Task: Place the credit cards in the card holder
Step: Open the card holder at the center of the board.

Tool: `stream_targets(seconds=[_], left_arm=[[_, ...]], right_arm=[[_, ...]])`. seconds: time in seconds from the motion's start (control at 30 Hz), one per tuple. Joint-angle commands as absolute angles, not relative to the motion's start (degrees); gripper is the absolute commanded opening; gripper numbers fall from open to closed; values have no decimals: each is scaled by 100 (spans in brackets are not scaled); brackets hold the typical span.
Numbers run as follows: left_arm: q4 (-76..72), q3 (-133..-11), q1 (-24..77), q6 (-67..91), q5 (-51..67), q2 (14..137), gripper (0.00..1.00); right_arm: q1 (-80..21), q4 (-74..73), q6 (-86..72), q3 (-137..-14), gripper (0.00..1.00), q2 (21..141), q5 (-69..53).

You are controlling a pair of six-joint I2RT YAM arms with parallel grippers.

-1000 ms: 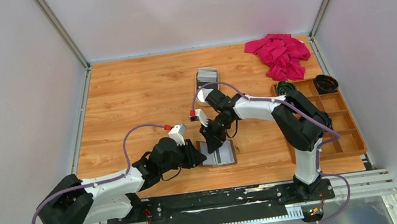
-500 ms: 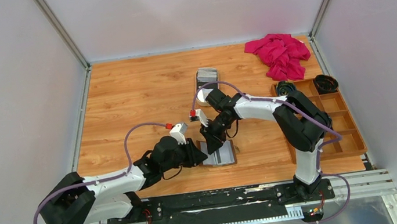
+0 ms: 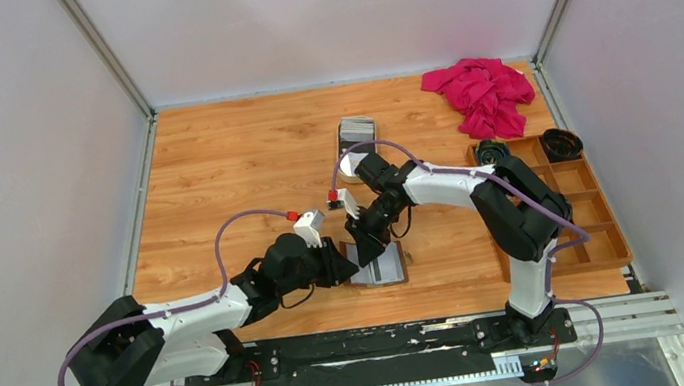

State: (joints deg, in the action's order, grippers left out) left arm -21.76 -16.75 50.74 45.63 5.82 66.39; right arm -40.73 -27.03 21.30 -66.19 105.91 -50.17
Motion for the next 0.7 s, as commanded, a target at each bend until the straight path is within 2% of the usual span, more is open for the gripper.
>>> stream_targets(seconds=[0.0, 0.43, 0.67], left_arm=[[-2284, -1835, 5038, 4460, 641, 6678, 27], [-2276, -1941, 5041, 4406, 668, 6770, 25], [-2245, -1909, 5037, 4399, 321, 7106, 17]], right_arm=[[-4017, -2883, 2259, -6790, 27, 10454, -5194], [-3993, -2926, 2301, -6810, 27, 10413, -5315], [-3896, -3016, 2386, -6842, 27, 10351, -5381]])
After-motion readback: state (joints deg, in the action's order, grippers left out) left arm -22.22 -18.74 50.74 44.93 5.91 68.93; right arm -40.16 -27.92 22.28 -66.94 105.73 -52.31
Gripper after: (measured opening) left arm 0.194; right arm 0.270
